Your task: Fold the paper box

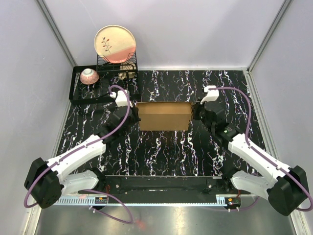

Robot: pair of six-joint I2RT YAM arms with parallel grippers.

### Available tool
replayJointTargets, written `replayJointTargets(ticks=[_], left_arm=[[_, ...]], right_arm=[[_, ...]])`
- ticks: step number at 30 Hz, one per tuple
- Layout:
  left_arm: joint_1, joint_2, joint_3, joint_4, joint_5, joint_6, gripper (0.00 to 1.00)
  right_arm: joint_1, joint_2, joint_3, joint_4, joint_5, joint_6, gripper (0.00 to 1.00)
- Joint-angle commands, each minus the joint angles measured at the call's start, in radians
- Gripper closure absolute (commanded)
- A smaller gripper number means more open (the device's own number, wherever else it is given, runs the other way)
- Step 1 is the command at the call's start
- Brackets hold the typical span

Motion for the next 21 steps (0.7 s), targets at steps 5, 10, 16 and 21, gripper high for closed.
replayJointTargets(ticks=[5,10,16,21], left_arm=[[-0.015,0.064,-0.074,-0.222,0.031,-0.033,1.00],[-0.026,0.076,-0.103,-0.205,0.038,-0.064,1.00],[-0.038,0.105,-0.144,-0.173,0.057,-0.109,1.00],[-0.049,0.130,-0.180,-0.147,0.066,-0.138,1.00]], right_arm=[[0.001,-0.022,-0.095,-0.097,0.023,0.045,1.00],[0.001,-0.019,-0.128,-0.097,0.012,0.073,1.00],[0.003,-0.011,-0.166,-0.102,0.000,0.107,1.00],[0.003,-0.004,-0.172,-0.120,-0.008,0.133,1.00]])
